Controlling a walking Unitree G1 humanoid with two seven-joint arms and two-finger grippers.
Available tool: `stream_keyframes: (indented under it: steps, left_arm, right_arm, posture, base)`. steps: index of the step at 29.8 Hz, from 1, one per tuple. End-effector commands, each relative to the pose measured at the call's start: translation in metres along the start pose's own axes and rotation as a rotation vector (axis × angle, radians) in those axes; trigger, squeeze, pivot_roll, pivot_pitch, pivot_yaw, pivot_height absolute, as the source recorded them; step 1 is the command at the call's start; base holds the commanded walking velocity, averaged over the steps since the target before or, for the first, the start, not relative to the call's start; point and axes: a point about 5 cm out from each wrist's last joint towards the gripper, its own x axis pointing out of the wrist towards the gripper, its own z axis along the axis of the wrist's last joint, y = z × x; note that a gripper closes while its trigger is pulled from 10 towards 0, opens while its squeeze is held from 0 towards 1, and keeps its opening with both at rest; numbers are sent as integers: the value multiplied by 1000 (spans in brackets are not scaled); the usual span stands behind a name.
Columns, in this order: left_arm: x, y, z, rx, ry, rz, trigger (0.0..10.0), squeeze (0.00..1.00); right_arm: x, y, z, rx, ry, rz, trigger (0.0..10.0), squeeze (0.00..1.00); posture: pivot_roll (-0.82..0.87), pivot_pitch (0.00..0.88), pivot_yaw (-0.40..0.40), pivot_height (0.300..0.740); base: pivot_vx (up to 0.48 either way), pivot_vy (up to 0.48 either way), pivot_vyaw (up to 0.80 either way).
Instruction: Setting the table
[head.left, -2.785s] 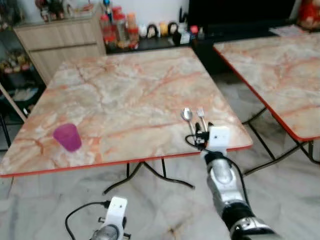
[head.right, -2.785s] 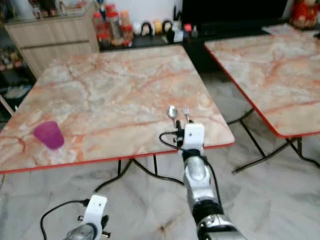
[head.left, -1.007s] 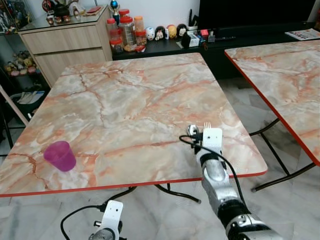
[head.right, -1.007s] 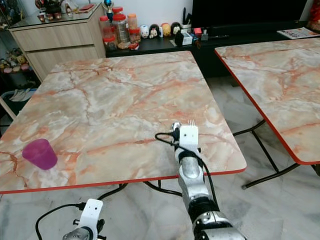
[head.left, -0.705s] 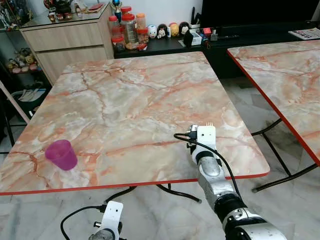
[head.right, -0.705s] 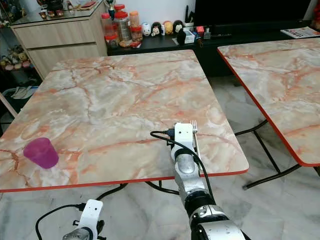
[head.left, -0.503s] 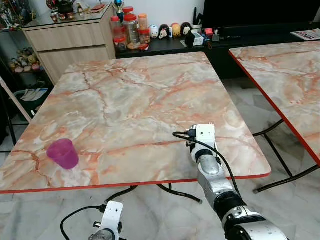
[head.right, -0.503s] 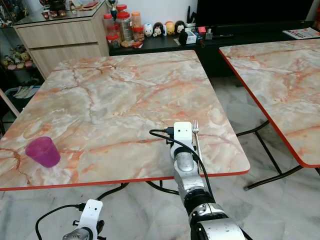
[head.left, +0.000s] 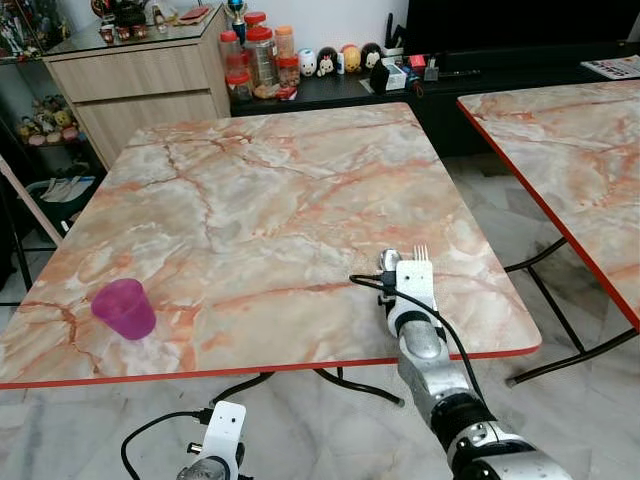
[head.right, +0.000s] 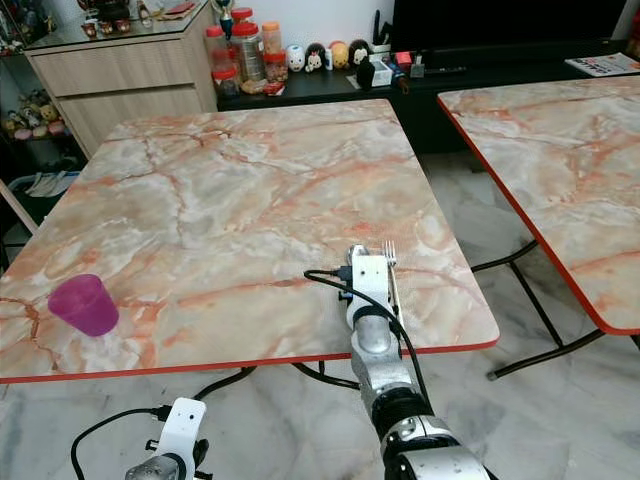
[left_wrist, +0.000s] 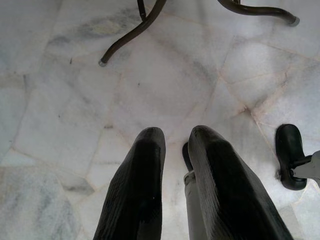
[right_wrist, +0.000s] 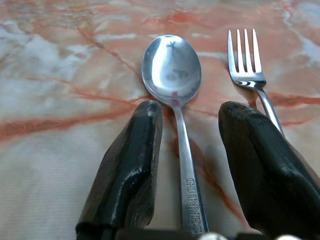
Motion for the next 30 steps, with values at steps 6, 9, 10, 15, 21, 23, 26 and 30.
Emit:
stream_keyframes:
  steps: [6, 9, 10, 15, 21, 23, 26, 30]
  left_arm:
    - [0, 3, 0, 6, 10, 2, 10000, 0]
    - [0, 3, 0, 6, 11, 2, 10000, 0]
    - [0, 3, 0, 6, 11, 2, 10000, 0]
    - [0, 3, -1, 8, 16, 0, 10000, 0]
    - [0, 3, -2, 12, 21, -5, 10000, 0]
    - [0, 3, -2, 12, 21, -6, 10000, 0]
    - [0, 3, -2, 9, 24, -10, 10000, 0]
    - [0, 3, -2, 8, 26, -17, 10000, 0]
  right_arm:
    - [-1, 4, -5, 13, 36, 10, 10000, 0]
    - [-1, 4, -5, 15, 38, 11, 10000, 0]
    - [-1, 4, -5, 15, 38, 11, 10000, 0]
    - [-2, 5, -11, 77, 77, 14, 10000, 0]
    - [-3, 6, -13, 119, 96, 23, 0, 0]
    - [-3, 7, -13, 127, 102, 30, 0, 0]
    - [-3, 7, -13, 131, 103, 34, 0, 0]
    - [-2, 9, -9, 137, 88, 45, 0, 0]
  posture:
    - [-67, 0, 75, 740]
    - [-67, 0, 75, 740]
    - [-67, 0, 75, 740]
    - [-62, 0, 75, 740]
    - [-62, 0, 80, 740]
    - [-62, 0, 80, 740]
    - [-59, 0, 79, 740]
    - [-57, 0, 78, 740]
  base:
    - [0, 0, 0]
    - [0, 0, 0]
    - [0, 0, 0]
    - [0, 0, 0]
    - [0, 0, 0]
    - [0, 0, 0]
    - [0, 0, 0]
    - [0, 0, 0]
